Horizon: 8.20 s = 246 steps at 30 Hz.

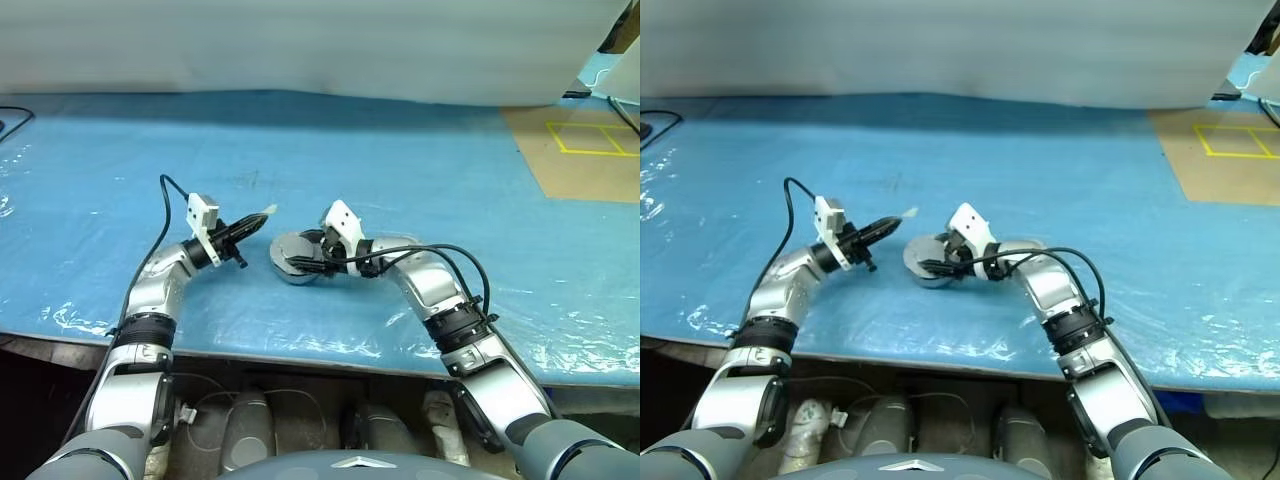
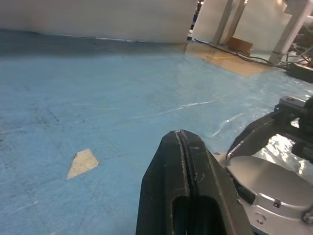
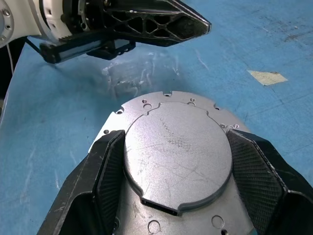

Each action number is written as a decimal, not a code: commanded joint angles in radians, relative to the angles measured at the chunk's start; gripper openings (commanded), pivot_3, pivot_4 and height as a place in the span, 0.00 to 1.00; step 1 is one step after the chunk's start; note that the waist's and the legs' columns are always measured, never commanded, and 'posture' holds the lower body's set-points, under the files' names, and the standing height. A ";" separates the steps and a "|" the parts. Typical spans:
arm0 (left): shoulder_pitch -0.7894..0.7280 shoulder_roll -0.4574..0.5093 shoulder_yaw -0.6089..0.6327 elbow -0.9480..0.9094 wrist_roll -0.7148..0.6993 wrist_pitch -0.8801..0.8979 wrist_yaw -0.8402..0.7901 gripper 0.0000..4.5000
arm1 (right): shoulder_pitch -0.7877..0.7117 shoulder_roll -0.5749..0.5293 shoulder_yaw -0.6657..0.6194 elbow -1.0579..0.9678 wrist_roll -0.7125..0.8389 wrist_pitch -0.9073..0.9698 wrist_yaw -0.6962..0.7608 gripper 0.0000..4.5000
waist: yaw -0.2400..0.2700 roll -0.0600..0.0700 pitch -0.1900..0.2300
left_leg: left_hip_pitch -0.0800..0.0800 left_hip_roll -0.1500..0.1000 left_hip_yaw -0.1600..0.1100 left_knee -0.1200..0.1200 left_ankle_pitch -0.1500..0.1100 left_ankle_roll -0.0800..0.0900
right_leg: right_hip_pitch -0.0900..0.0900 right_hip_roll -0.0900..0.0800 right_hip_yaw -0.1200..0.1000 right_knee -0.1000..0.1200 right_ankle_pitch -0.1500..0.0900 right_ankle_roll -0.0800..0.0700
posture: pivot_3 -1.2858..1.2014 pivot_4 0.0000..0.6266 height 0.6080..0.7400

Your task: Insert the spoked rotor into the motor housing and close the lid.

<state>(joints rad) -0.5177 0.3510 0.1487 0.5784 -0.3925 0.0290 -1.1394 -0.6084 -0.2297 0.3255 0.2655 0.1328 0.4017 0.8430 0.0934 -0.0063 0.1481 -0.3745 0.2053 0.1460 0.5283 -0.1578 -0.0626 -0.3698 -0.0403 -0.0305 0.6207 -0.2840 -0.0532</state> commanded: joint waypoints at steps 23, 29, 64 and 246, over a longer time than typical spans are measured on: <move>0.182 0.133 -0.068 -0.271 -0.038 -0.002 -0.243 0.00 | -0.012 -0.034 0.016 0.173 -0.046 -0.066 0.055 0.65 | 0.001 0.001 0.001 | 0.007 0.001 0.005 0.000 0.002 0.006 | 0.002 -0.002 0.004 -0.001 0.000 -0.007 | 0.52 0.24 1.00; 0.192 0.125 -0.087 -0.281 -0.033 -0.001 -0.243 0.00 | -0.017 -0.006 -0.046 0.112 0.049 0.039 0.101 0.65 | 0.002 0.001 0.001 | 0.006 0.001 0.005 -0.001 0.002 0.006 | 0.001 -0.002 0.004 -0.001 0.001 -0.006 | 0.52 0.24 1.00; 0.197 0.128 -0.109 -0.276 -0.023 -0.009 -0.228 0.00 | -0.019 0.007 0.009 0.301 -0.127 -0.153 -0.065 0.65 | -0.005 0.002 0.001 | 0.023 0.001 0.005 -0.003 0.000 0.009 | 0.011 -0.002 0.008 0.000 -0.004 -0.005 | 0.52 0.24 1.00; 0.028 -0.017 -0.213 0.106 0.197 -0.248 -0.005 0.00 | 0.074 -0.041 -0.004 -0.029 -0.043 0.111 0.084 0.99 | 0.006 0.005 -0.005 | 0.023 0.000 0.004 -0.010 0.000 0.010 | 0.015 -0.005 0.006 -0.013 0.002 -0.007 | 0.52 0.24 1.00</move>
<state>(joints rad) -0.4980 0.3343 -0.0478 0.6601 -0.2184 -0.2240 -1.1480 -0.5774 -0.2684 0.3118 0.2201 0.0549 0.4363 0.8887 0.0992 -0.0018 0.1434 -0.3520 0.2047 0.1501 0.5173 -0.1573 -0.0528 -0.3550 -0.0463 -0.0247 0.6071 -0.2822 -0.0597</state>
